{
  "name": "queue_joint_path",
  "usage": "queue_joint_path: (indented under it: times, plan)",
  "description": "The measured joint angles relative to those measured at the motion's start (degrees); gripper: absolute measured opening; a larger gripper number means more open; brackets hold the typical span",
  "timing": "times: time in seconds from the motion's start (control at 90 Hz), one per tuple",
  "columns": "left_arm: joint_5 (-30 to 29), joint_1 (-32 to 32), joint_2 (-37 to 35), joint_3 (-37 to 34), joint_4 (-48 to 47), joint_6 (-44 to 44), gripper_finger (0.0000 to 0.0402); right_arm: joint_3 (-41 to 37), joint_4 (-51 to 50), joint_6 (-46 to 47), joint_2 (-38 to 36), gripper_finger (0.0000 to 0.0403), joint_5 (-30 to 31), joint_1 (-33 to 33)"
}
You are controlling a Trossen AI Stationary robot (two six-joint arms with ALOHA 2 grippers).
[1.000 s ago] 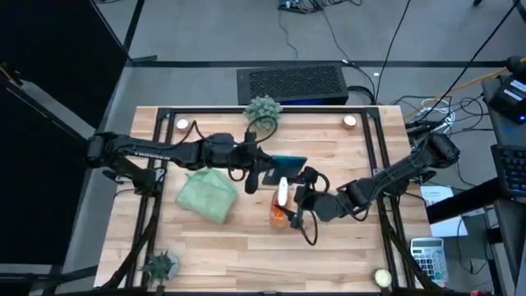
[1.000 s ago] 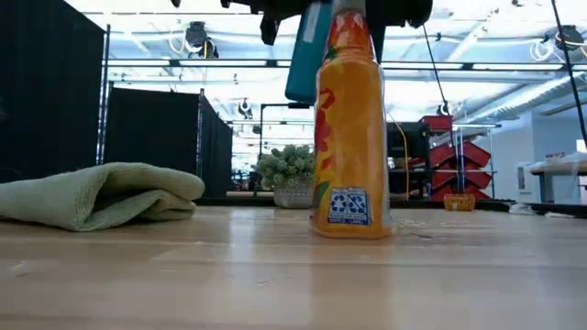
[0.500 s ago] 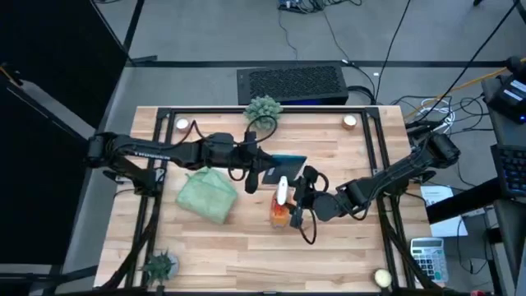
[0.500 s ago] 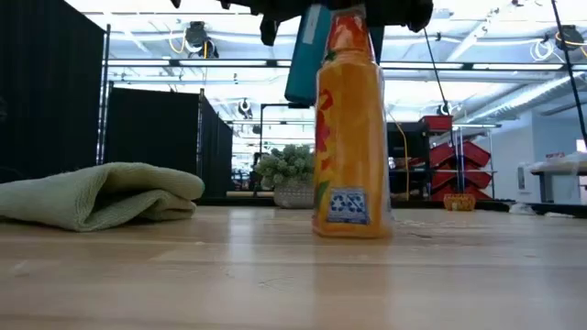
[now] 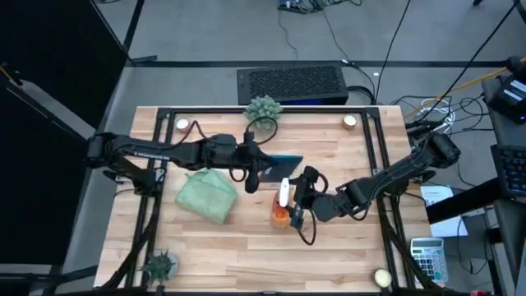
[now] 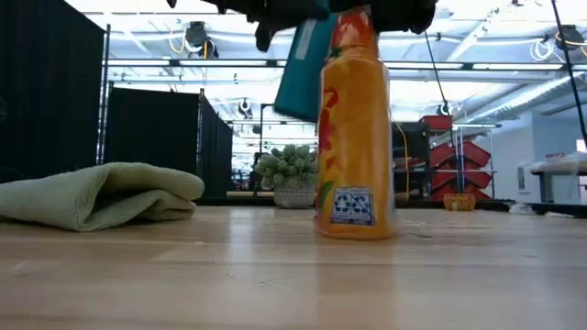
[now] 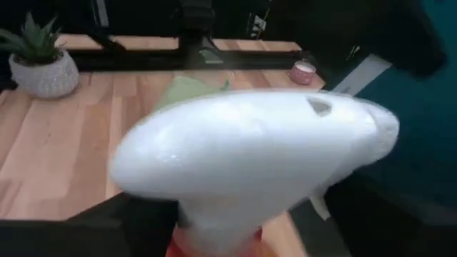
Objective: Apply microfiber cloth
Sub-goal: Spray the back of the blue tablet using the orange spray bottle, then wipe the back of the blue tablet with the green microfiber cloth
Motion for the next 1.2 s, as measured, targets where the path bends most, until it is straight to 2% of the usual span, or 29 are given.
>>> queue_joint_path:
  times: [0.156,0.289,0.4,0.522,0.667,0.789,0.922,1.089,1.2]
  plan:
    - [-0.58,0.3,-0.67,0.0,-0.99,0.76,0.0011,0.02,-4.27,0.42,-2.79,0.0323,-0.04,1.06]
    - [-0.39,0.22,-0.62,0.0,-1.55,1.08,0.0011,-0.02,-8.44,5.13,-6.16,0.0324,0.01,1.24]
    - [-0.61,0.24,-0.65,0.0,-2.77,1.31,0.0011,0.0,-16.77,9.08,-8.82,0.0324,-2.05,1.47]
    - [-2.91,0.24,-1.44,0.0,-6.58,2.46,0.0011,0.0,-26.68,17.71,-12.86,0.0324,-6.83,1.5]
    - [-7.97,-0.36,-4.41,0.02,-15.12,2.64,0.0011,0.0,-31.15,31.39,-15.8,0.0325,-18.57,3.58]
    - [-14.68,-2.83,-8.19,0.02,-23.29,1.38,0.0011,0.0,-24.82,38.01,-12.31,0.0325,-22.17,8.81]
    - [-19.77,-6.54,-13.2,0.02,-30.86,-3.5,0.0011,0.07,-10.0,36.5,-3.53,0.0325,-18.94,12.76]
    - [-23.22,-9.91,-16.81,0.02,-35.2,-8.07,0.0011,0.04,6.45,28.72,9.89,0.0325,-14.69,11.03]
    - [-23.56,-11.3,-17.96,0.05,-36.79,-9.74,0.0011,0.04,14.15,26.05,15.28,0.0325,-12.99,8.34]
